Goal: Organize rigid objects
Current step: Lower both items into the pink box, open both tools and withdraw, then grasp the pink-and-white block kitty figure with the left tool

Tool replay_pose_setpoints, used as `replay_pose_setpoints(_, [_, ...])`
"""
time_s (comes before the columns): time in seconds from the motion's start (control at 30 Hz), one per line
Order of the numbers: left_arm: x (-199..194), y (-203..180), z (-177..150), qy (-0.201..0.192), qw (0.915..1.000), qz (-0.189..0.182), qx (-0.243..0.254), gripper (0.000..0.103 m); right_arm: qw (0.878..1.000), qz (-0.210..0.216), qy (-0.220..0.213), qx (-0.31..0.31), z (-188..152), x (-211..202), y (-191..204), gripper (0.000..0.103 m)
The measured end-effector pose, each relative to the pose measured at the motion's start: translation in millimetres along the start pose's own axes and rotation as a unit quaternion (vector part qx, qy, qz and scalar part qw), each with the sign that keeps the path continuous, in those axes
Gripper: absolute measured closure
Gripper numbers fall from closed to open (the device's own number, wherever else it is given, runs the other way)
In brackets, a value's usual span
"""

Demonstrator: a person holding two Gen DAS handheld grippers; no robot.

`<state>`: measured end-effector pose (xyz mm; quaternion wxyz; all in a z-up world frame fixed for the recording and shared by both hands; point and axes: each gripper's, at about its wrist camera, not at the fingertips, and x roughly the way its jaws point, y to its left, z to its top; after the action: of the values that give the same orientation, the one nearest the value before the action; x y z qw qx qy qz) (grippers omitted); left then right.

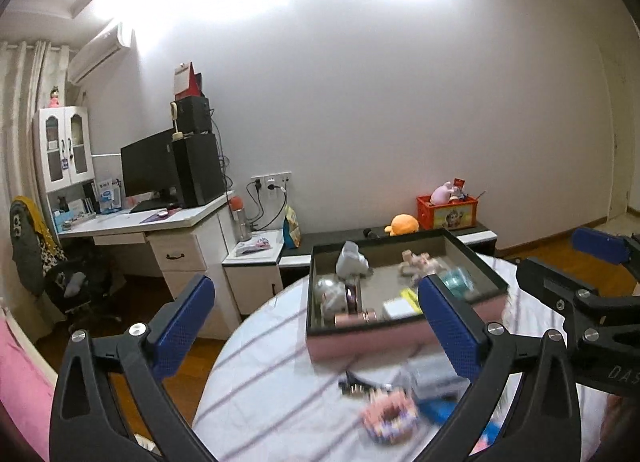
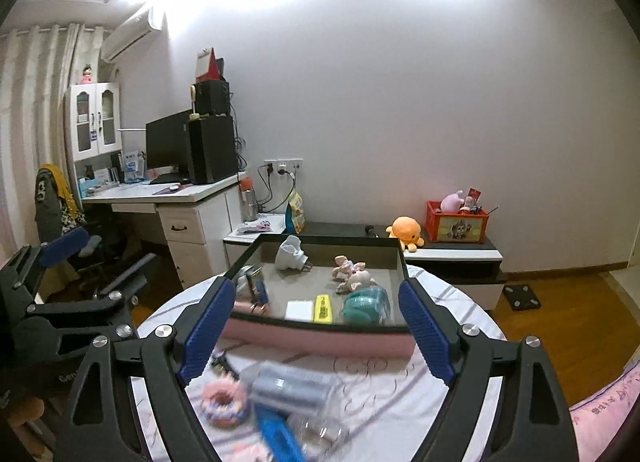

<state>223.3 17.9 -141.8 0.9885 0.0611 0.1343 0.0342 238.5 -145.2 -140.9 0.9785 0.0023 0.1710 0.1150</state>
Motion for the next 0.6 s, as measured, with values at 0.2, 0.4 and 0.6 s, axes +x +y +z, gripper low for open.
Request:
replay_pose_setpoints(0.2, [-38.0,1.0,-25.7,-0.004,0.9997,-0.012,-0.019,0.0,1.0,-0.009,-0.006,-0.001,-28.5,-34.5,6.6,0.017])
replay_pose_setpoints(0.4, [-50.2,-0.7,-51.2,0.018,0.9995,-0.023,-0.014,0.0,1.0,-0.02,0.002,0.005,-56.3,-53.6,3.6,0.017])
replay_pose_setpoints(0.6, [-50.2,-9.6,-66.5,0.043,0.9984,-0.037,-0.004,0.0,0.999,-0.032,0.026,0.013,-72.8,-55.1,-0.5,0.017])
